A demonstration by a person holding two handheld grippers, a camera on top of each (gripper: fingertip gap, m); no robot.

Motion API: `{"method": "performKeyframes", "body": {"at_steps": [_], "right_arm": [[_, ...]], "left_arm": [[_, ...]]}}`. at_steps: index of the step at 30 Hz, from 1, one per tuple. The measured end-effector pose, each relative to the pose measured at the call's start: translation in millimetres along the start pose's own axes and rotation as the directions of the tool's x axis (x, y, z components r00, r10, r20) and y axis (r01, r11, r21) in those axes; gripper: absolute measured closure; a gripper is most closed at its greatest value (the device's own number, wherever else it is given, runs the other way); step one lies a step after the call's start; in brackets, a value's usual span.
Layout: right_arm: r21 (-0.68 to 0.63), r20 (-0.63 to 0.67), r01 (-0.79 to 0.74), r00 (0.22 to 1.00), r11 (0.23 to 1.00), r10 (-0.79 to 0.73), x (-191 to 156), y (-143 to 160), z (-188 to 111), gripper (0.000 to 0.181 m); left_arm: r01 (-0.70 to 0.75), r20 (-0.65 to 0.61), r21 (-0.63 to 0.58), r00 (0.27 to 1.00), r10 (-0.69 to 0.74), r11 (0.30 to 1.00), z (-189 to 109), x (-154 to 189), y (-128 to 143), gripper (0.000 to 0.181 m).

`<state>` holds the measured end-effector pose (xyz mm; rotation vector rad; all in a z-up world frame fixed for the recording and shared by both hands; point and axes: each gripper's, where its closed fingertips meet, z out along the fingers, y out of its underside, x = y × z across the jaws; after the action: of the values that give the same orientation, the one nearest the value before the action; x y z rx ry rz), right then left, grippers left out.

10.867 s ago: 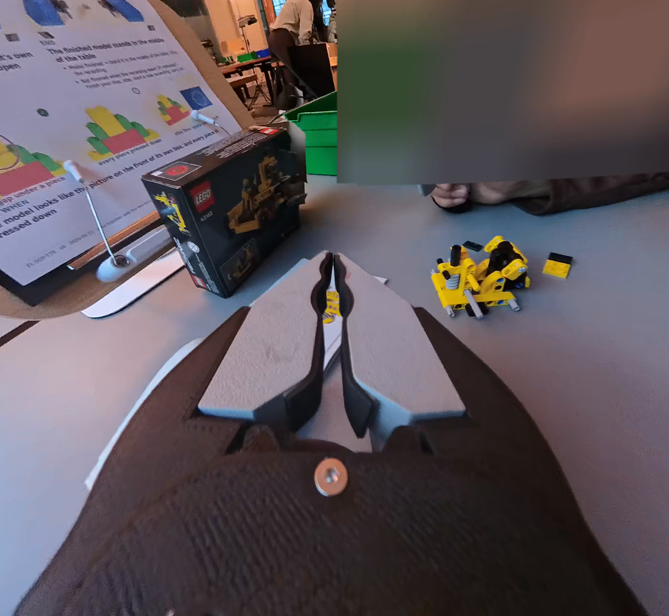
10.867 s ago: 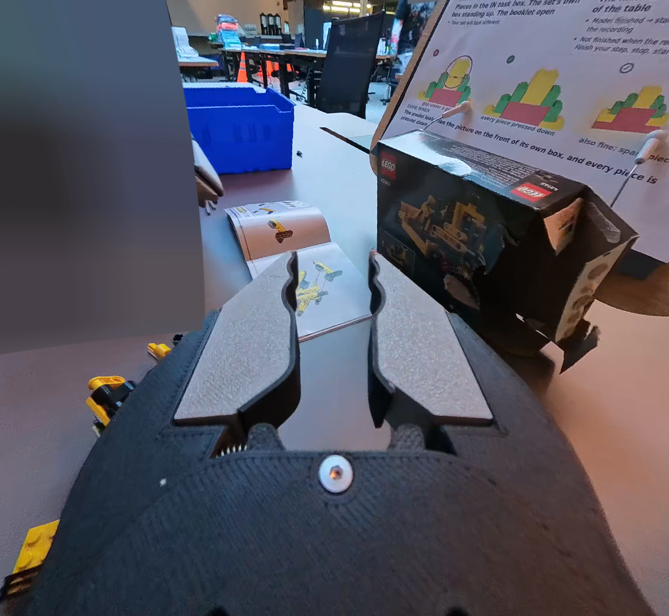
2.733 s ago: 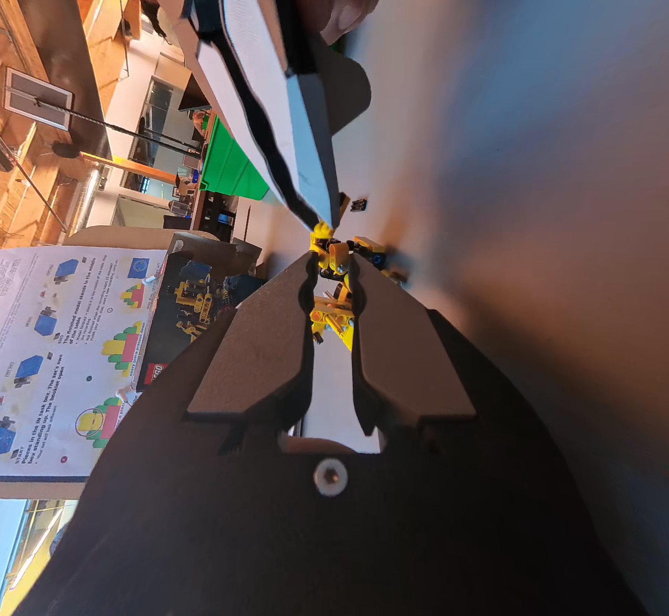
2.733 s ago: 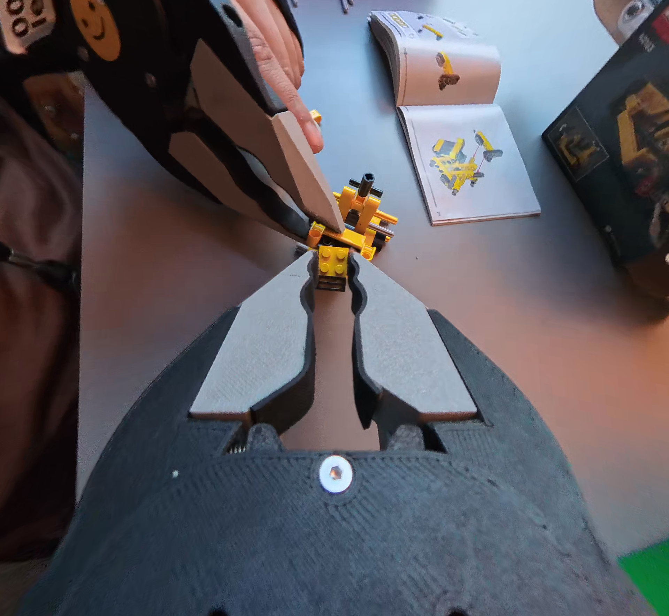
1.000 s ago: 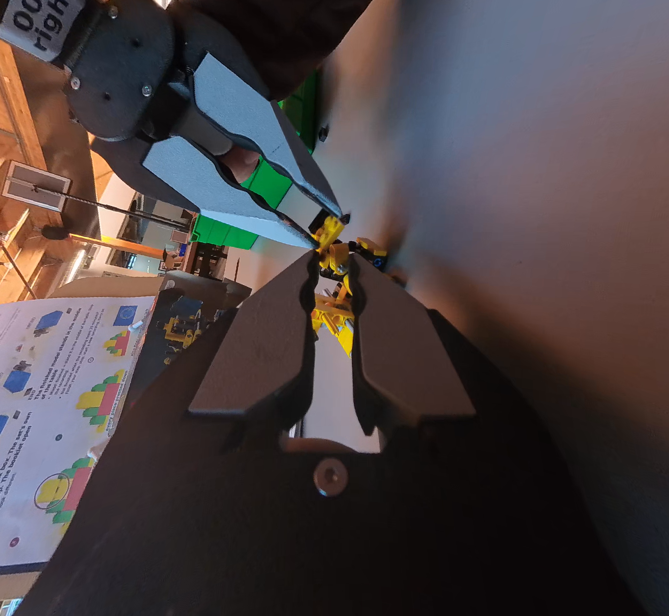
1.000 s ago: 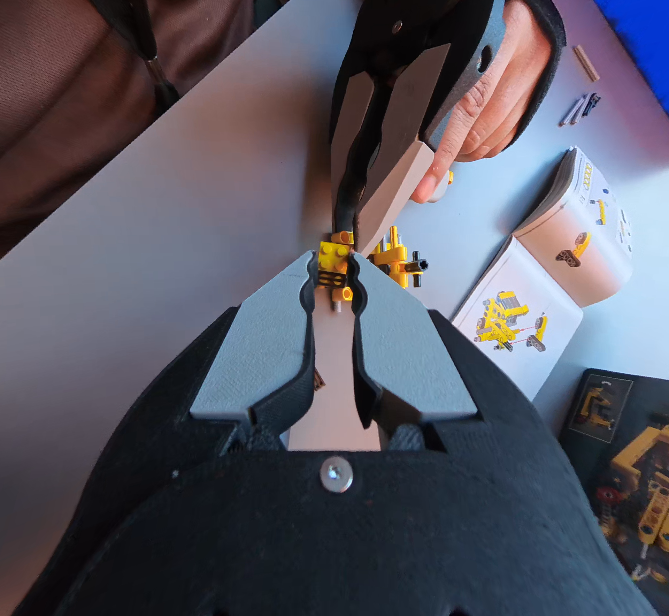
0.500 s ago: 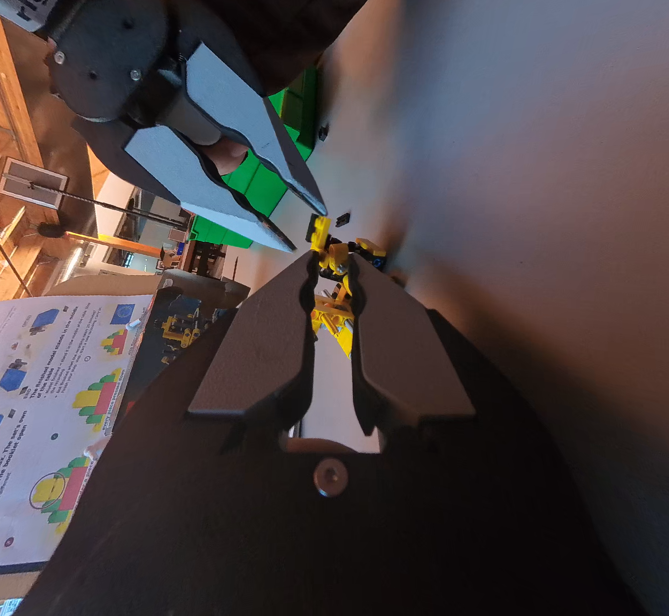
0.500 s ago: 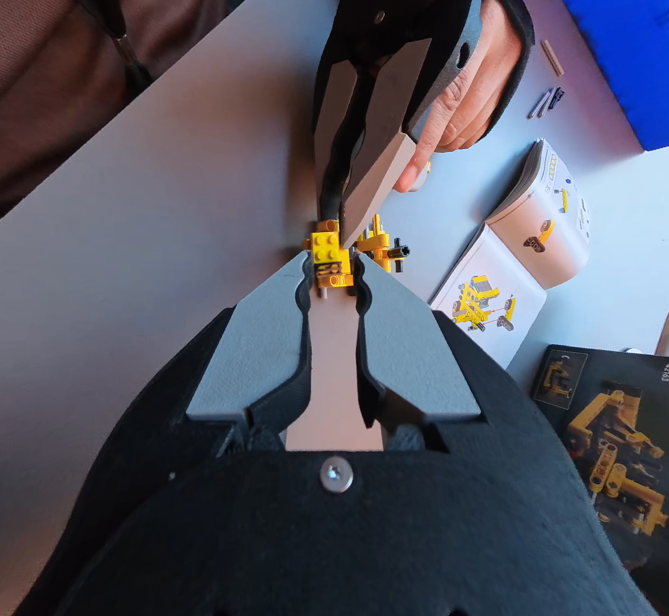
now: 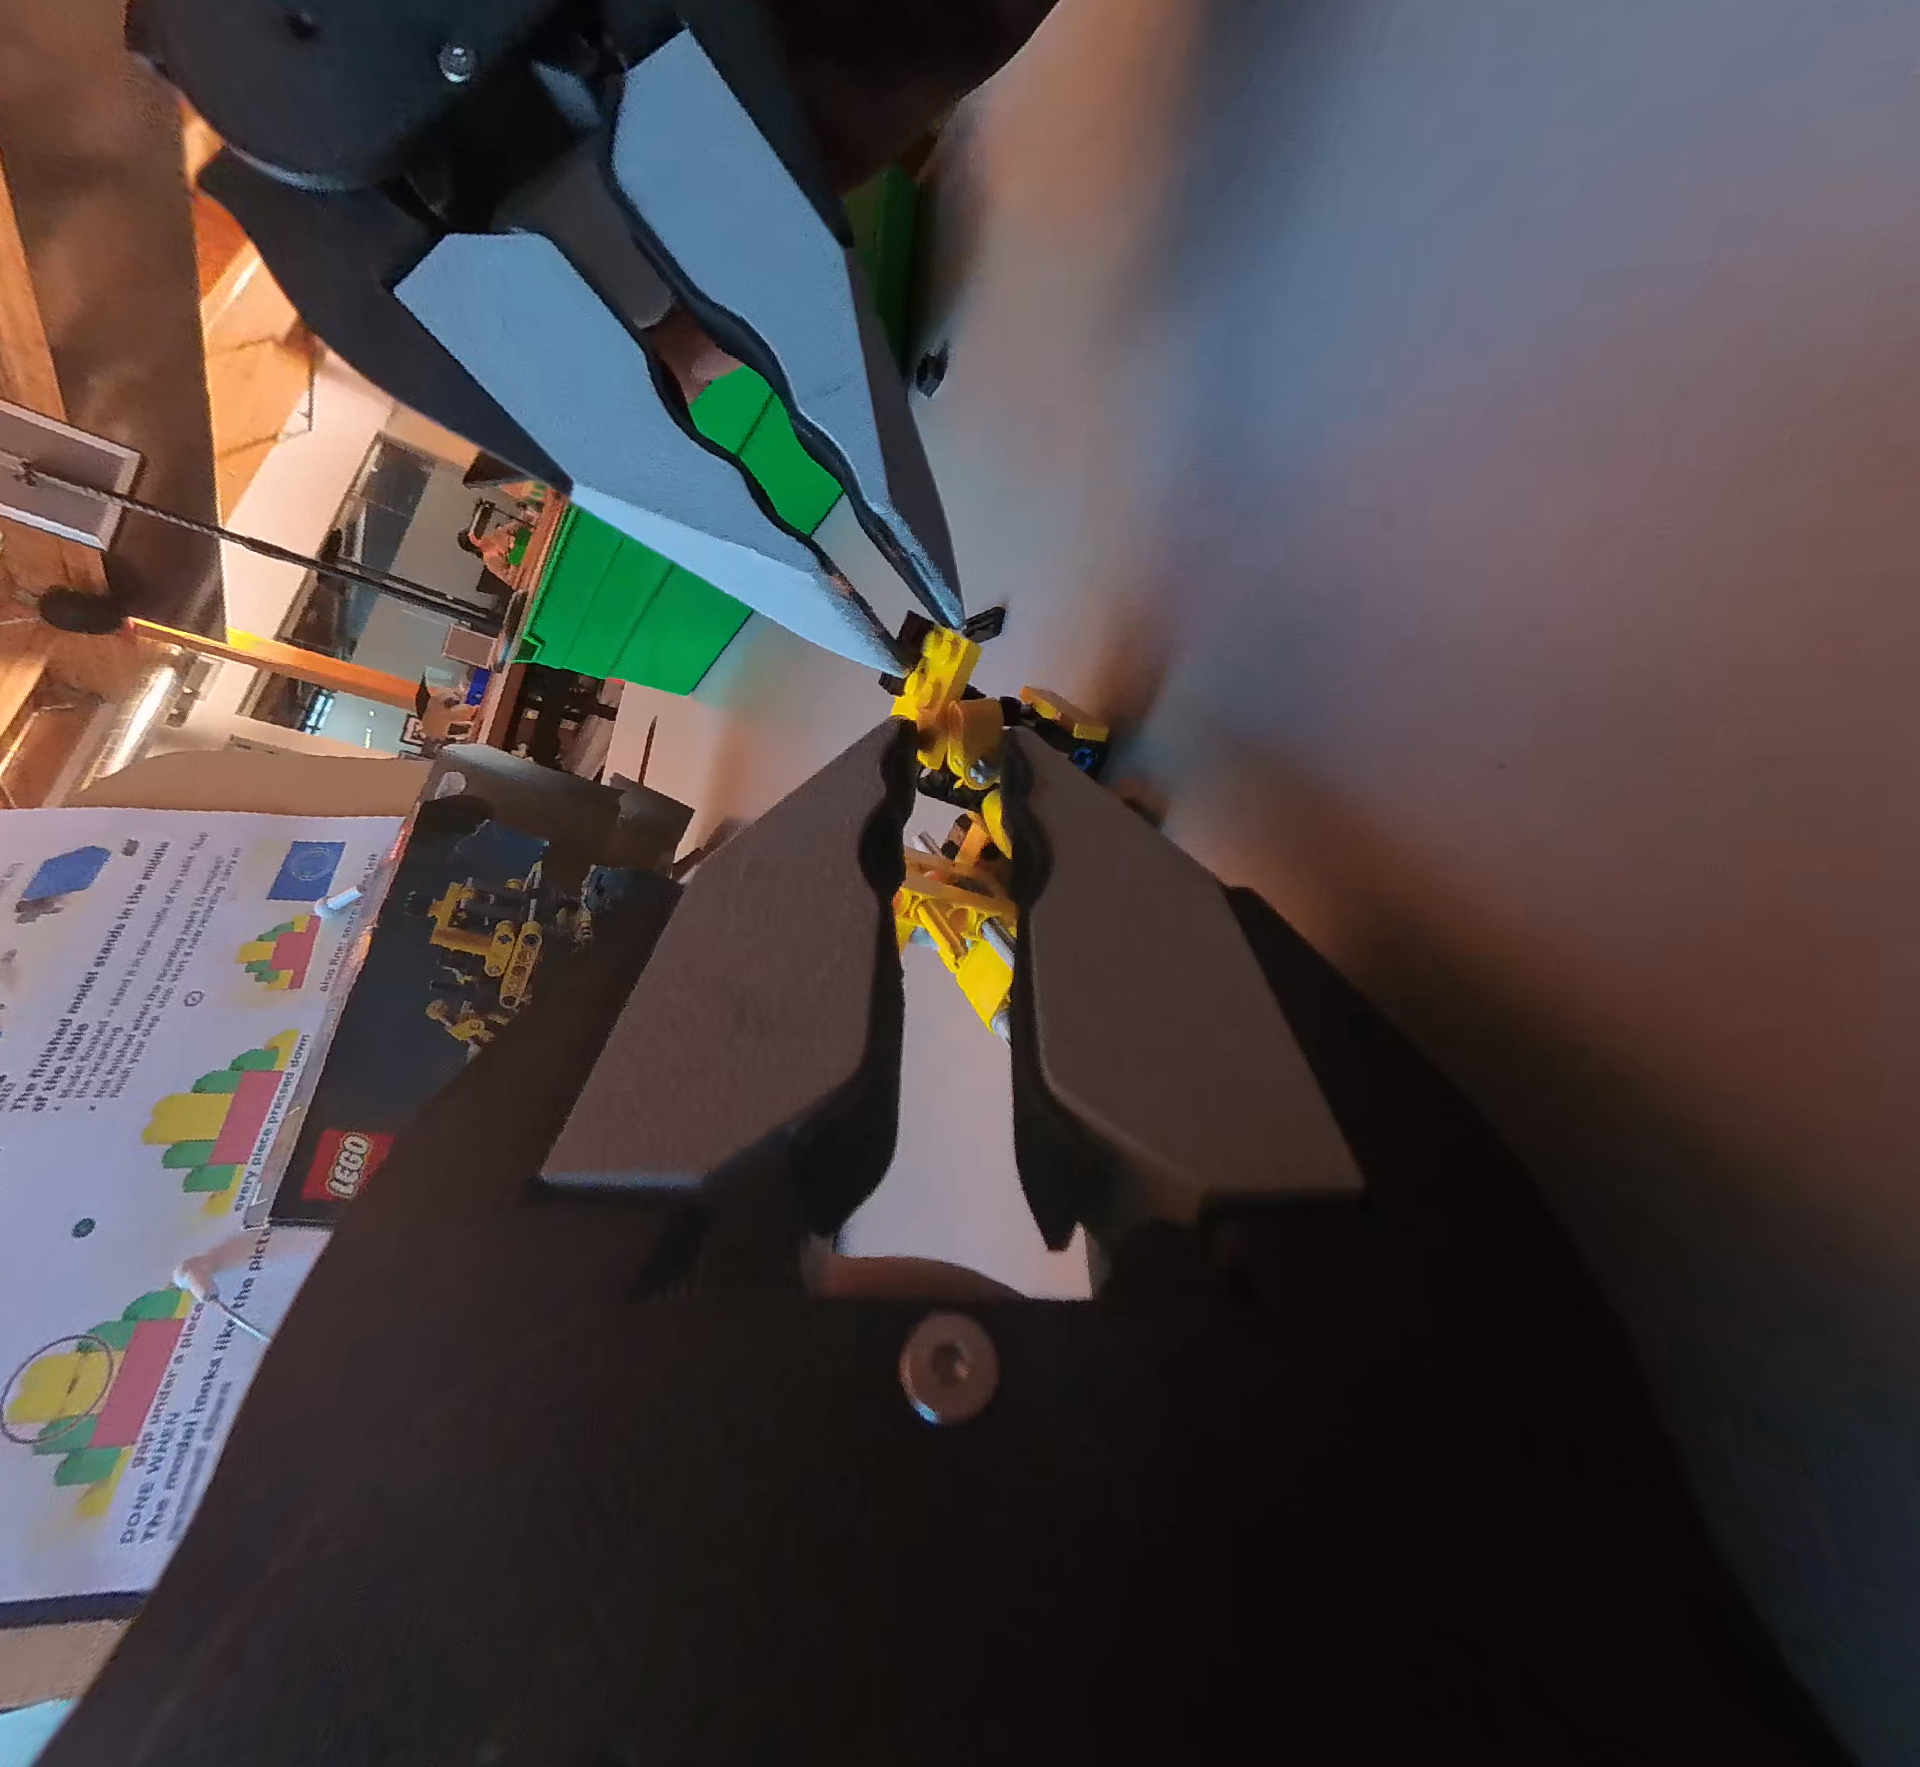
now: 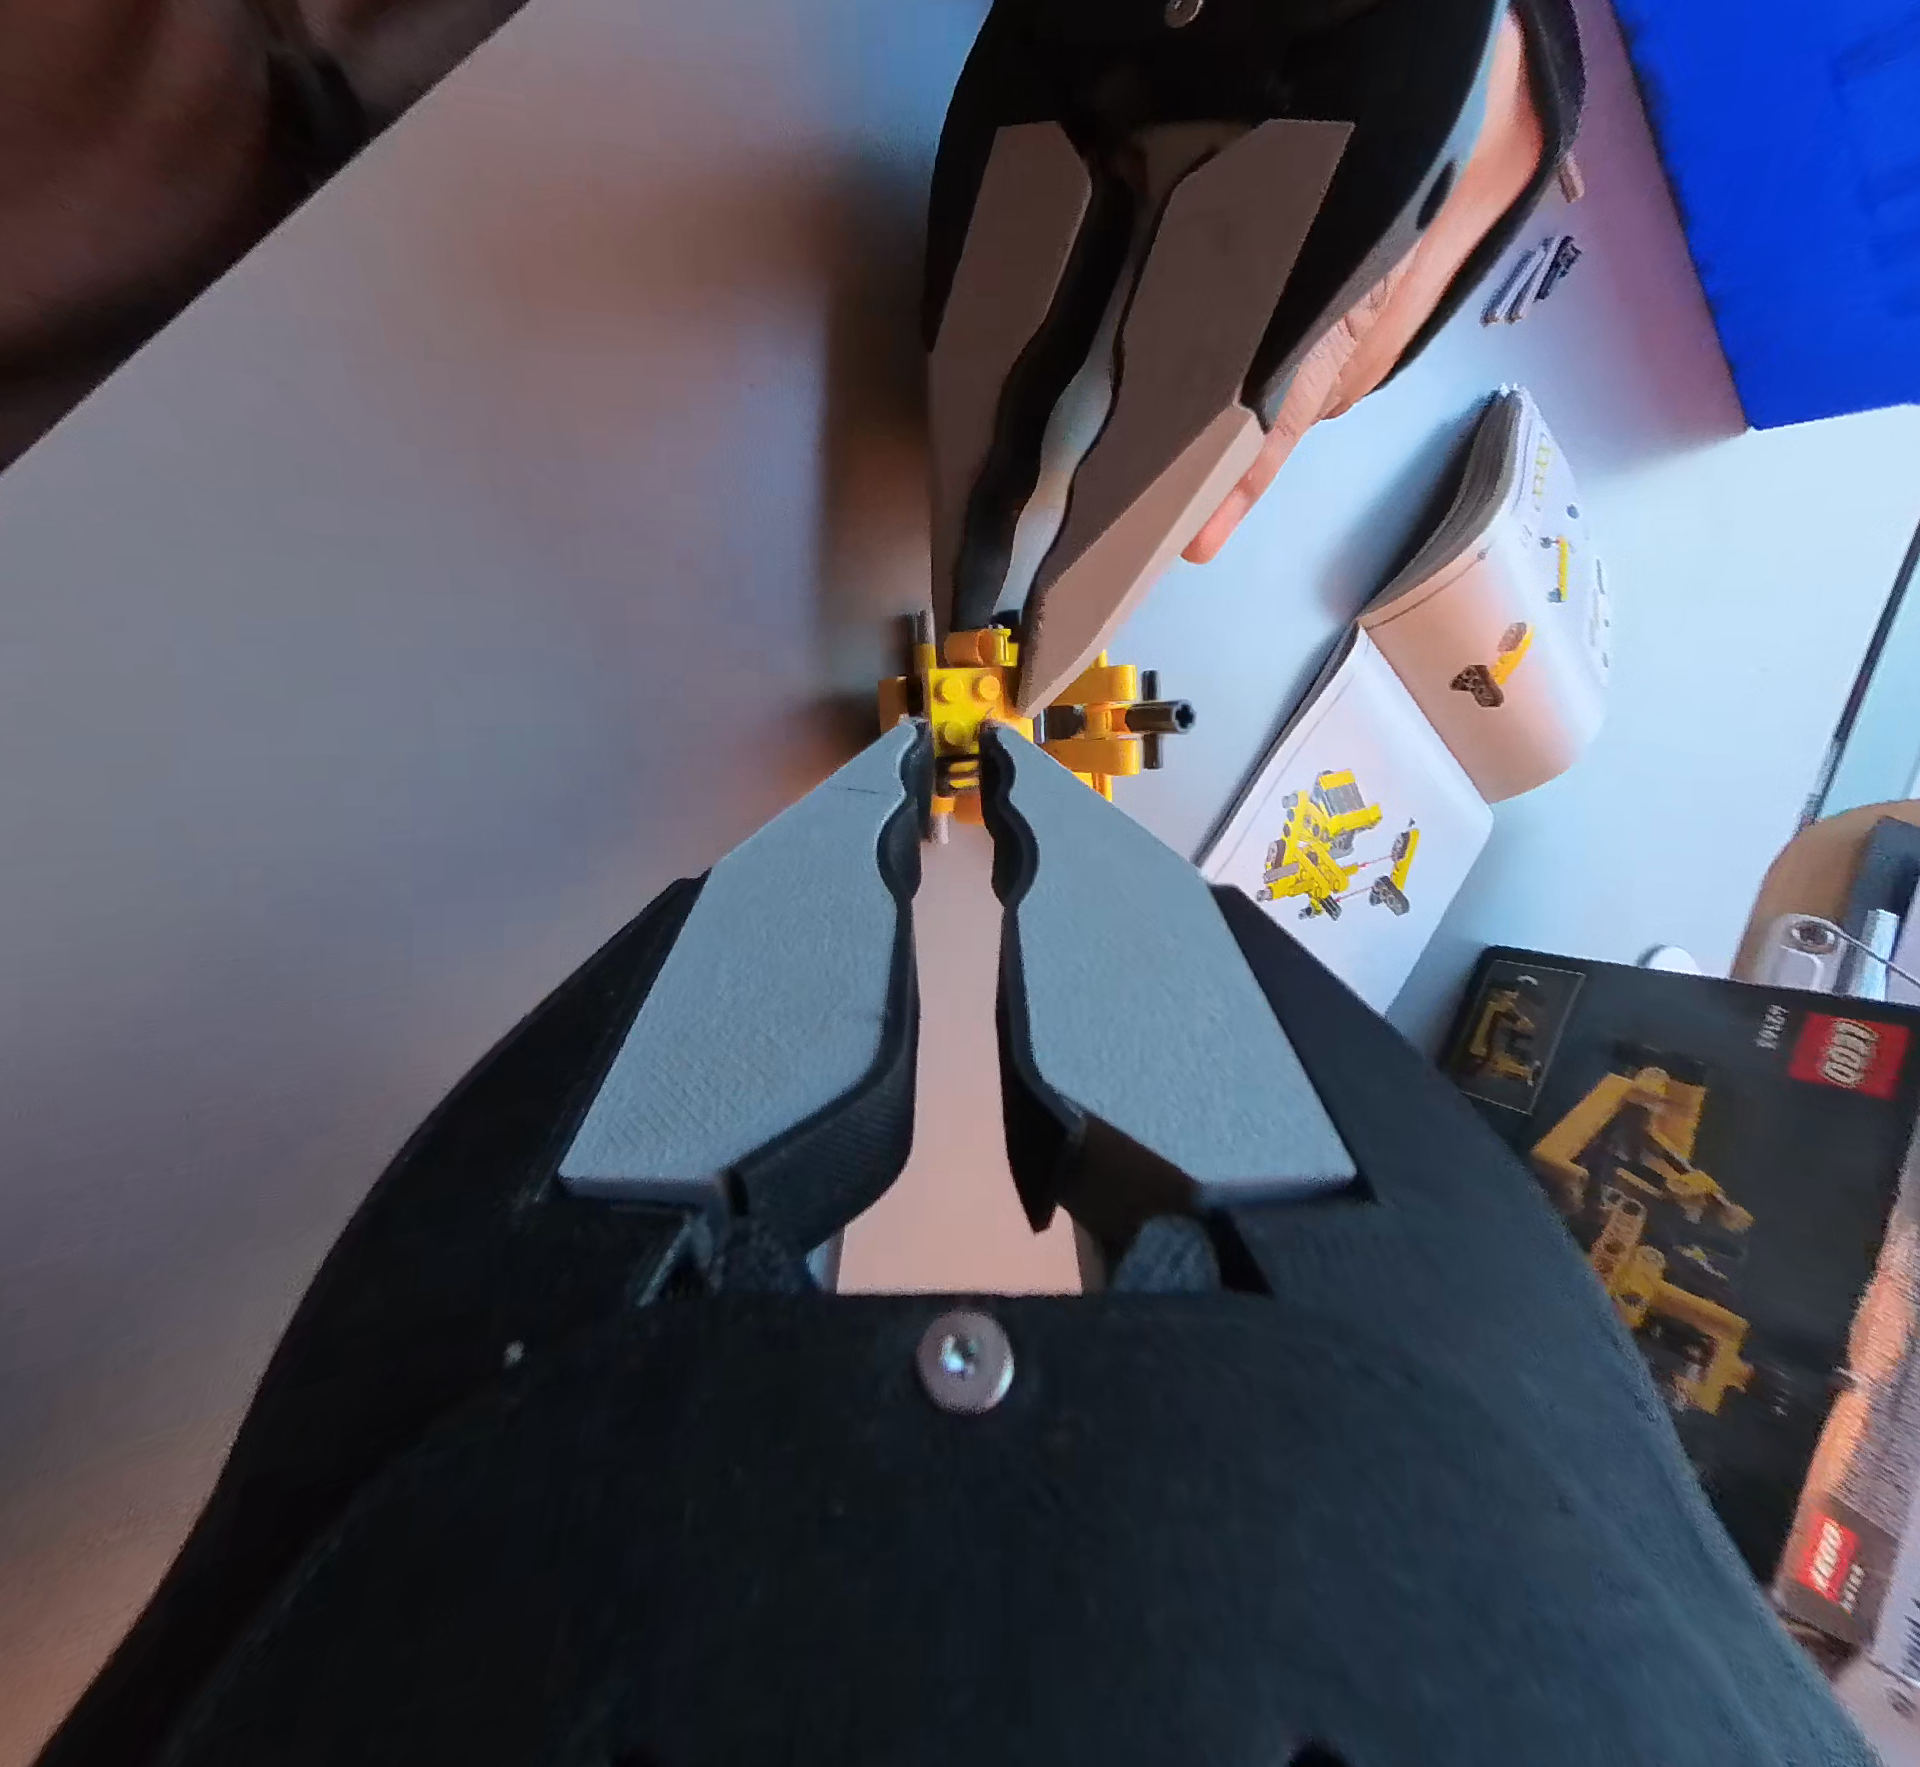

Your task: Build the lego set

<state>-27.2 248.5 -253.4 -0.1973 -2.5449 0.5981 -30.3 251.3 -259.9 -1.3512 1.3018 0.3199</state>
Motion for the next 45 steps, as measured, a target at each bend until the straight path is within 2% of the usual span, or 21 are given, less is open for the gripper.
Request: {"method": "performKeyframes", "body": {"at_steps": [6, 12, 17, 25, 30, 32, 35, 37, 41, 45], "right_arm": [[-0.053, -0.092, 0.055, 0.994, 0.997, -0.059, 3, 3, 2, 0.173], [-0.072, -0.104, 0.073, 0.991, 0.995, -0.08, 3, 4, 4, 0.168], [-0.141, -0.161, 0.135, 0.974, 0.981, -0.157, 6, 6, 8, 0.166], [-0.288, -0.324, 0.255, 0.881, 0.923, -0.345, 15, 8, 10, 0.17], [-0.331, -0.41, 0.28, 0.818, 0.901, -0.404, 22, 10, 11, 0.172], [-0.317, -0.426, 0.261, 0.82, 0.912, -0.383, 22, 10, 11, 0.173], [-0.203, -0.416, 0.154, 0.881, 0.967, -0.228, 22, 9, 11, 0.174], [-0.148, -0.426, 0.11, 0.89, 0.983, -0.164, 25, 9, 10, 0.174], [-0.193, -0.471, 0.145, 0.854, 0.971, -0.221, 28, 9, 11, 0.171], [-0.213, -0.479, 0.157, 0.843, 0.964, -0.243, 26, 10, 16, 0.16]], "left_arm": [[0.052, -0.009, 0.002, 0.999, -0.052, 0.999, 0, -2, 2, 0.168], [0.063, -0.014, 0.001, 0.998, -0.063, 0.998, 0, -2, 3, 0.168], [0.091, -0.027, -0.002, 0.995, -0.091, 0.996, -1, -3, 4, 0.168], [0.172, -0.053, -0.018, 0.984, -0.172, 0.985, -2, -6, 6, 0.169], [0.23, -0.061, -0.03, 0.971, -0.232, 0.973, -3, -10, 10, 0.169], [0.238, -0.063, -0.033, 0.969, -0.24, 0.971, -3, -10, 11, 0.169], [0.24, -0.069, -0.028, 0.968, -0.241, 0.97, -4, -10, 10, 0.169], [0.265, -0.063, -0.032, 0.962, -0.267, 0.964, -4, -13, 11, 0.17], [0.314, -0.061, -0.041, 0.947, -0.316, 0.949, -5, -17, 14, 0.17], [0.335, -0.054, -0.064, 0.94, -0.338, 0.94, -3, -18, 18, 0.17]]}}
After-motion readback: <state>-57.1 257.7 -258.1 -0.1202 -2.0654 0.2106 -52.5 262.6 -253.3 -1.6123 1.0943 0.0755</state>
